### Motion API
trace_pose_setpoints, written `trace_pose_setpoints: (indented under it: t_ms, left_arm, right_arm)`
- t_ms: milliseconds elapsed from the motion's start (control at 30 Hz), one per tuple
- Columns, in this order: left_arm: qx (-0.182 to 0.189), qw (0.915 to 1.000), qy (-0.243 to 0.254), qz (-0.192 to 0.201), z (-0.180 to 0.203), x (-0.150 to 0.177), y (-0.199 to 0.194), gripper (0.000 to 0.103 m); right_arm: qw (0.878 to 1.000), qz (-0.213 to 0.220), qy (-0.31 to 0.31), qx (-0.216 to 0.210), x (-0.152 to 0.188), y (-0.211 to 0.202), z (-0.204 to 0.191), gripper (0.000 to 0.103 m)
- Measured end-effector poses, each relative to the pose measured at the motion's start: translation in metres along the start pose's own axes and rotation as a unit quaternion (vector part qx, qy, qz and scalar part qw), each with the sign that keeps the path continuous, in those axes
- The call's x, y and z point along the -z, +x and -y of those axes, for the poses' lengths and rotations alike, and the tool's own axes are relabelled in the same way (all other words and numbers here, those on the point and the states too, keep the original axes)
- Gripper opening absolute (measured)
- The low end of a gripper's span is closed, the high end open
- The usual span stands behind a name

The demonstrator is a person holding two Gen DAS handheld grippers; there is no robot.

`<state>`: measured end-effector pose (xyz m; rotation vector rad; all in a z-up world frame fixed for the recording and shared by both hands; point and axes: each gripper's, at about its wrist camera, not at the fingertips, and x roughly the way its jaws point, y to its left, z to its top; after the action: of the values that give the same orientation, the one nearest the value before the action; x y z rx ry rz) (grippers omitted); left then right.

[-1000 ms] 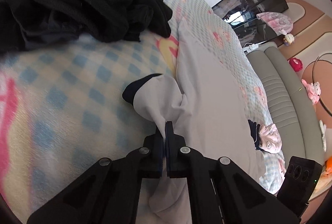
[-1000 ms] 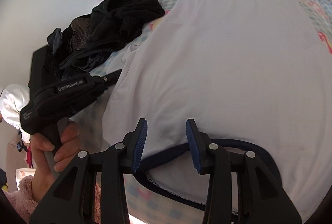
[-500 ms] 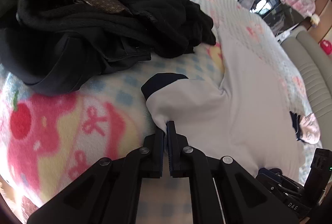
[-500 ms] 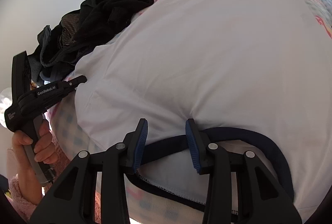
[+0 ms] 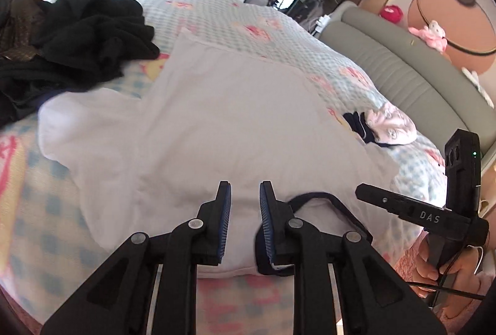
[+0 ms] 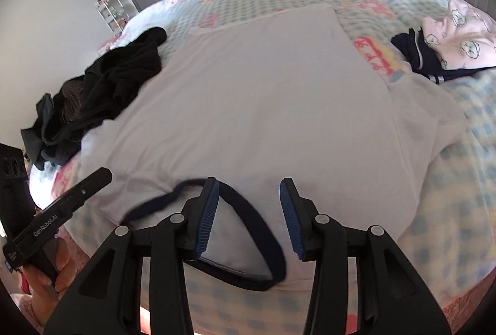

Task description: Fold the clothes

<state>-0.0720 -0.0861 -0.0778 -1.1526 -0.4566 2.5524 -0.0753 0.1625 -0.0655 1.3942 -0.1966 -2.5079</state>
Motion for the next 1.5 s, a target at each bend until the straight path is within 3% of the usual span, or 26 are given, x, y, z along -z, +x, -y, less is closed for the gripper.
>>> trace_pose_setpoints:
  t_ms: [133,233,333,433,567,633,700,767,800,900,1000,1067,1133,1200,1233,1300,1400,1500]
  left_arm:
    - [-0.061,0.9952,0.013,-0.074,0.005,0.020,0.023,0.020]
    - [-0.065,0.9936,-0.005,-0.092,-0.008,0.037,0.009,0.020]
    - [-0.047,0.9965,-0.023,-0.065,-0.012,0.038,-0.013,0.021]
    - [-0.013,0.9996,-0.010,-0.022,0.003,0.028,-0.029,0.026]
    - [0.009,0.9996,0.015,-0.022,0.029,0.017,-0.012,0.032]
    - [0.001,0.9991,0.034,-0.027,0.041,0.017,0.002,0.032]
    - [-0.041,0.9978,0.052,-0.007,0.053,0.020,0.012,0.030]
    - [-0.083,0.9950,0.051,-0.020,0.052,0.026,0.023,0.029]
    - [-0.085,0.9951,0.043,-0.027,0.049,0.027,0.025,0.027]
    - [-0.051,0.9983,0.014,-0.025,0.044,0.024,0.022,0.027]
    - [-0.038,0.9986,0.037,-0.001,0.058,0.006,0.019,0.028]
    - [-0.021,0.9988,0.045,-0.003,0.069,-0.005,0.027,0.030]
    - [-0.028,0.9978,0.051,-0.031,0.076,-0.007,0.048,0.030]
    - [-0.062,0.9924,0.062,-0.086,0.082,0.002,0.074,0.030]
    - [-0.072,0.9902,0.074,-0.095,0.084,0.010,0.077,0.030]
    - [-0.061,0.9900,0.096,-0.083,0.088,0.027,0.068,0.031]
    - [-0.023,0.9926,0.088,-0.080,0.088,0.044,0.051,0.033]
    - [0.001,0.9951,0.084,-0.053,0.098,0.043,0.038,0.033]
  right_arm:
    - [0.999,-0.040,-0.014,0.011,0.031,0.010,0.014,0.043]
    - [0.998,-0.048,-0.040,0.010,0.045,0.004,0.010,0.043]
    - [0.999,-0.035,-0.034,-0.002,0.048,-0.010,0.013,0.042]
    - [0.999,0.040,0.001,-0.020,0.037,-0.040,0.022,0.042]
    - [0.999,0.030,-0.005,0.010,0.031,-0.027,0.030,0.042]
    - [1.000,0.011,-0.003,0.010,0.040,-0.017,0.036,0.042]
    - [1.000,-0.005,-0.006,0.009,0.051,-0.010,0.040,0.042]
    - [0.999,-0.007,-0.029,0.015,0.056,-0.013,0.035,0.042]
    - [1.000,-0.004,-0.026,0.010,0.055,-0.016,0.036,0.042]
    - [1.000,0.007,-0.013,-0.006,0.052,-0.024,0.040,0.042]
    - [1.000,0.021,0.002,-0.015,0.047,-0.027,0.043,0.042]
    - [1.000,0.002,-0.005,-0.009,0.045,-0.017,0.038,0.042]
    - [1.000,-0.012,-0.007,-0.008,0.048,-0.013,0.038,0.042]
    - [1.000,-0.024,-0.008,-0.011,0.053,-0.012,0.038,0.042]
    - [0.999,-0.029,-0.008,-0.012,0.055,-0.012,0.039,0.042]
    - [0.999,-0.034,0.006,-0.025,0.056,-0.016,0.045,0.043]
    - [0.999,-0.023,0.028,-0.032,0.055,-0.033,0.053,0.043]
    - [0.999,0.010,0.035,-0.027,0.047,-0.051,0.056,0.051]
